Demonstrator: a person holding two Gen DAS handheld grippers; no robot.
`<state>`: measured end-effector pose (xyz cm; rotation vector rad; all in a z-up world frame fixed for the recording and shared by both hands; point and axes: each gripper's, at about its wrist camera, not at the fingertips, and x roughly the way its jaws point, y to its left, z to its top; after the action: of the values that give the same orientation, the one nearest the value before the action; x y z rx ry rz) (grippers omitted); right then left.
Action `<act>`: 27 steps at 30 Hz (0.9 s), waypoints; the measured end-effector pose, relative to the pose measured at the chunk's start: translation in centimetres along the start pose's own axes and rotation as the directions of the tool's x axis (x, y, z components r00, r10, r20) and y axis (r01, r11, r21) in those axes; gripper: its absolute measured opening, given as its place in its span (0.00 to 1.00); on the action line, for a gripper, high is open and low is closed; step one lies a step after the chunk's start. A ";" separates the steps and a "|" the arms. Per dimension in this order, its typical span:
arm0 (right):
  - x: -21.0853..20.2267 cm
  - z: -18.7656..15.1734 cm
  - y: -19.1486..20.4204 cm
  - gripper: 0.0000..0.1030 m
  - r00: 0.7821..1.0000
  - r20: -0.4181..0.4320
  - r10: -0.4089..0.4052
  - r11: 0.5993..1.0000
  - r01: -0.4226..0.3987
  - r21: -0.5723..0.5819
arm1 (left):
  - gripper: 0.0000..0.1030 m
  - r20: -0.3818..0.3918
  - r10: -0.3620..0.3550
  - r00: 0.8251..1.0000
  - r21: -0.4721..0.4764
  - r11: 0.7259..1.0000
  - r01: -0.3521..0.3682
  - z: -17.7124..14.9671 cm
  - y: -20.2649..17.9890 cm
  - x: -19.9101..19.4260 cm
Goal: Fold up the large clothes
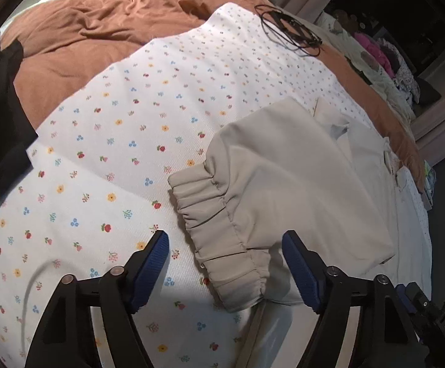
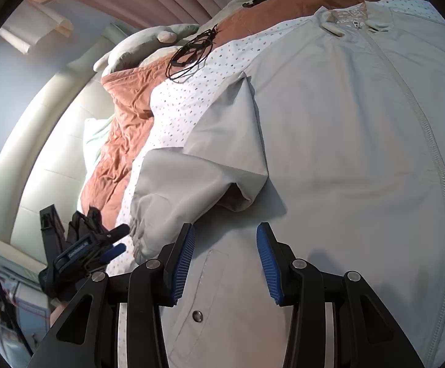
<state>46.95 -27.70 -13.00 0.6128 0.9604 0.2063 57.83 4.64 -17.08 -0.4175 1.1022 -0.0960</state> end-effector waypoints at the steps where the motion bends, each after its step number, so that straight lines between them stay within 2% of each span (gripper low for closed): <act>1: 0.1 0.0 -0.3 0.41 1.000 -0.004 -0.004 1.000 0.004 0.003 | 0.57 -0.022 0.003 1.000 -0.004 1.000 -0.003 -0.1 0.2 0.8; 2: 0.1 0.0 -0.5 0.41 1.000 -0.009 -0.007 1.000 0.007 0.009 | 0.38 -0.045 -0.002 0.999 -0.012 1.000 0.002 -0.2 0.4 1.6; 4: 0.0 0.0 -1.1 0.41 1.000 -0.013 -0.002 1.000 0.002 0.021 | 0.30 -0.037 0.018 0.999 -0.004 1.000 -0.019 -0.3 0.2 1.9; 5: -0.2 0.0 -1.2 0.41 1.000 -0.012 0.000 1.000 0.000 0.023 | 0.07 -0.017 0.045 0.999 0.018 0.999 -0.045 -0.2 -0.1 1.4; 10: -2.2 0.1 -2.0 0.41 1.000 0.020 -0.001 1.000 0.000 0.030 | 0.03 0.088 0.005 0.996 0.081 0.997 -0.012 1.3 -2.9 -3.0; 16: -5.2 0.2 -3.7 0.41 0.998 0.061 0.010 0.998 -0.014 0.066 | 0.03 0.197 -0.083 0.977 0.198 0.979 0.043 2.9 -10.1 -8.6; 21: -8.7 0.6 -5.4 0.41 0.993 0.115 0.014 0.996 -0.024 0.087 | 0.03 0.233 -0.156 0.960 0.311 0.947 0.079 3.0 -17.3 -11.2; 27: -12.9 0.8 -8.4 0.41 0.983 0.183 0.007 0.991 -0.031 0.130 | 0.03 0.231 -0.218 0.948 0.411 0.905 0.108 1.8 -24.7 -12.6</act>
<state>39.45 -40.37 -8.40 0.7495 0.7956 0.1017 56.84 -13.97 3.52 -0.1516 0.7478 -0.3943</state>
